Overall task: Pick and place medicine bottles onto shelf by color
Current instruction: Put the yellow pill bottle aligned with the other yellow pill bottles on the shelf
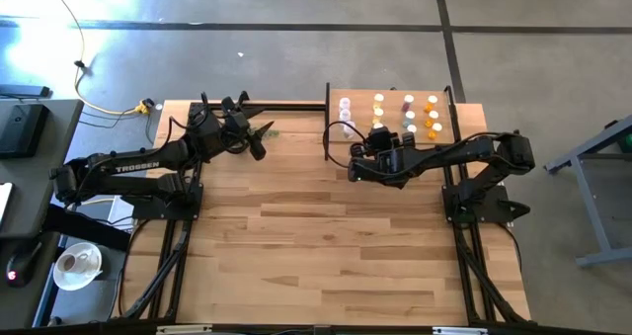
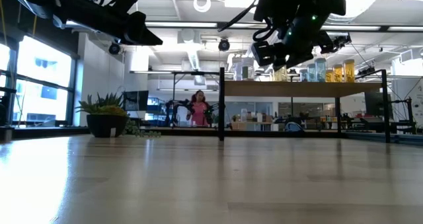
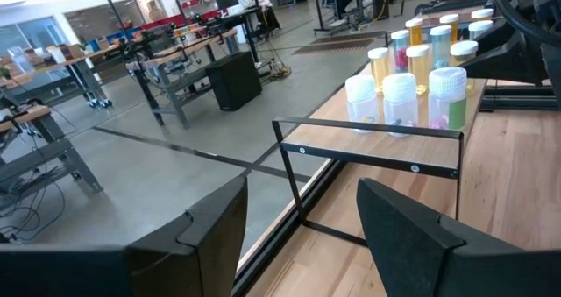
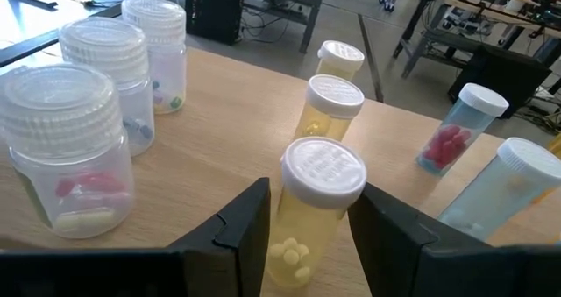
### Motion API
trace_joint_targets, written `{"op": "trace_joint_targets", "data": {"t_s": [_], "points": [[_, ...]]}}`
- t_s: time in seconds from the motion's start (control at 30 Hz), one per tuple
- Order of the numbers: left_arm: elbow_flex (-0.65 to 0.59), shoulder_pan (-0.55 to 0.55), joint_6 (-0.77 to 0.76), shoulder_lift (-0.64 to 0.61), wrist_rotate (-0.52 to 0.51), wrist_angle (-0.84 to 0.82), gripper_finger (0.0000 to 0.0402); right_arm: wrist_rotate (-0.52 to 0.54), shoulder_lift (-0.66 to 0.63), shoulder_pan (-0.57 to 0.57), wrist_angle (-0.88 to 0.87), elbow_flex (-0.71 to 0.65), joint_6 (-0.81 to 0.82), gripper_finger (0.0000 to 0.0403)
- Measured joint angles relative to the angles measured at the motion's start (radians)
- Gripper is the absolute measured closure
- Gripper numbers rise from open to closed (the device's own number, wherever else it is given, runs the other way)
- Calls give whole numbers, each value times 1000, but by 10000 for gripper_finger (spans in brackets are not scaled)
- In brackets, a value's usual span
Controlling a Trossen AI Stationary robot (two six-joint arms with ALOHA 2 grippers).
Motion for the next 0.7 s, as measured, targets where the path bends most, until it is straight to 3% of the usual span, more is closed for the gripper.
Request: {"op": "trace_joint_targets", "data": {"t_s": [0.7], "points": [[0, 0, 0, 0, 0, 7, 195, -14, 0, -11, 0, 0, 12, 262]]}}
